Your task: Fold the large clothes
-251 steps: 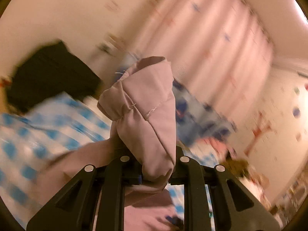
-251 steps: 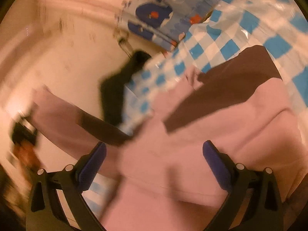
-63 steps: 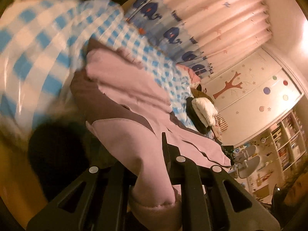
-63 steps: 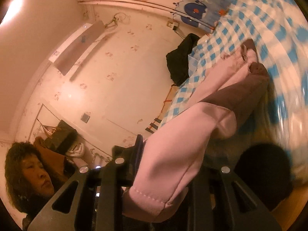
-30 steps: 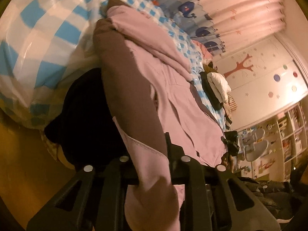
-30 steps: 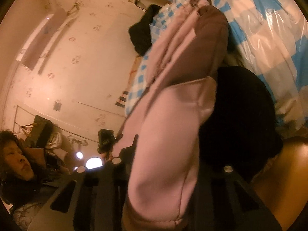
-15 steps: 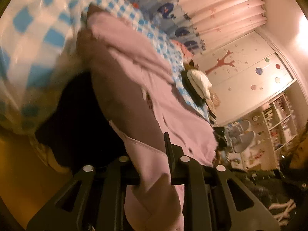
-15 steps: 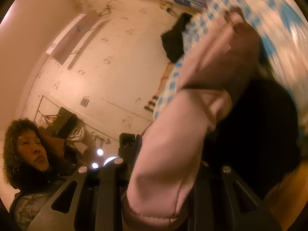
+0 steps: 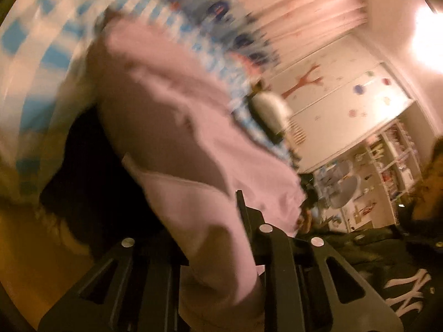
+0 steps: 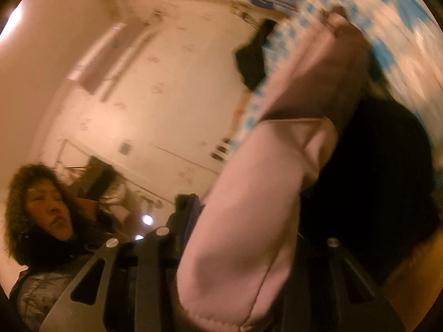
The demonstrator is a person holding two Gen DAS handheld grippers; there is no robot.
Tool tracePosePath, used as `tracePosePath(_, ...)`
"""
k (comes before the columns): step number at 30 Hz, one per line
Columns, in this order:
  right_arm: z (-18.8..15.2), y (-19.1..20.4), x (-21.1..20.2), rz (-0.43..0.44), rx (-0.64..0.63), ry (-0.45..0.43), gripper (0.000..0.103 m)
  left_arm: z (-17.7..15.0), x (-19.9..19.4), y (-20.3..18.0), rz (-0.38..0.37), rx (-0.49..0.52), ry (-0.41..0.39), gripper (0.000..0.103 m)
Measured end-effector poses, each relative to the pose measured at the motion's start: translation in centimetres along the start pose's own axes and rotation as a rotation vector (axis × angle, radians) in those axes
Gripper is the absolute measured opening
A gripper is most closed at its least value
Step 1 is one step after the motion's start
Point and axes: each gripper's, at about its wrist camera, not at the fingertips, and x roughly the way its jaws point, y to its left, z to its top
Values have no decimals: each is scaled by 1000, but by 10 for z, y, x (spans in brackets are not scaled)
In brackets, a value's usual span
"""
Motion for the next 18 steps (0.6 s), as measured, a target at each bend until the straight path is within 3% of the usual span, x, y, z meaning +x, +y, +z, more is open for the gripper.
tracePosePath(2, 9, 16, 2, 99, -48, -24, 36, 10, -12, -17, -48, 44, -59, 15)
tracePosePath(5, 16, 27, 2, 161, -82, -27, 36, 15, -27, -28, -107, 86, -104, 15)
tracePosePath(12, 3, 3, 7, 131, -20, 71, 36, 9, -26, 14, -128, -12, -41, 15)
tracePosePath(18, -6, -1, 15, 133, -23, 146, 37, 27, -29, 32, -116, -53, -26, 15)
